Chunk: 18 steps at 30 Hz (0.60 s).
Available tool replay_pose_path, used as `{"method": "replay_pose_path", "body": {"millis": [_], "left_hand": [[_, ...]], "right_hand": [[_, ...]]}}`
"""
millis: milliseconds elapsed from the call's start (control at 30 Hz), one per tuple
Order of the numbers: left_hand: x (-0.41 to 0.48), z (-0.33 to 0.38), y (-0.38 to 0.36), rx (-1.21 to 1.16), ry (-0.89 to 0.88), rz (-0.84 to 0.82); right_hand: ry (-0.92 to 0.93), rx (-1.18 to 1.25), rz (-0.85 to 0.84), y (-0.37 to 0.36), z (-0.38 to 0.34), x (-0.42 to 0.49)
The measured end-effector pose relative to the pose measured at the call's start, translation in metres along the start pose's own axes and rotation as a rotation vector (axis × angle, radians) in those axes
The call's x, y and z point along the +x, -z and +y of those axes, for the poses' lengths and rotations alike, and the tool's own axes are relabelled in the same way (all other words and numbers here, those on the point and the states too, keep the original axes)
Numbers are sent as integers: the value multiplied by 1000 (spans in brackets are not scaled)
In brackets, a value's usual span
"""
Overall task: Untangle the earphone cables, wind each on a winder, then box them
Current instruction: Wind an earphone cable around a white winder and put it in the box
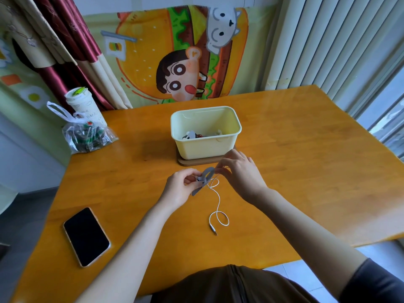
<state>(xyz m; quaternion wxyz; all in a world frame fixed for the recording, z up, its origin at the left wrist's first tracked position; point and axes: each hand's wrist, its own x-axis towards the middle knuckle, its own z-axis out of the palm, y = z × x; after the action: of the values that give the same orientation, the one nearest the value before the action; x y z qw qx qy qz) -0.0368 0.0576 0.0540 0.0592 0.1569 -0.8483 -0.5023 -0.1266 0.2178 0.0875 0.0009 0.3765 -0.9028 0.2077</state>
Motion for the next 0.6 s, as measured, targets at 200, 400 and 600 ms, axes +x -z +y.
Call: {"method": "replay_pose_path", "body": {"millis": [200,400,600], "left_hand": [[1,7,11,30,37,-121],[-5,8,13,-87,75,-265],[-10,19,4,-773,147,-232]], "right_hand": [[-1,-8,42,-2,0,-4],[-13,-45,34,-7,3,-5],[-142,300,17,-18,-2,-9]]}}
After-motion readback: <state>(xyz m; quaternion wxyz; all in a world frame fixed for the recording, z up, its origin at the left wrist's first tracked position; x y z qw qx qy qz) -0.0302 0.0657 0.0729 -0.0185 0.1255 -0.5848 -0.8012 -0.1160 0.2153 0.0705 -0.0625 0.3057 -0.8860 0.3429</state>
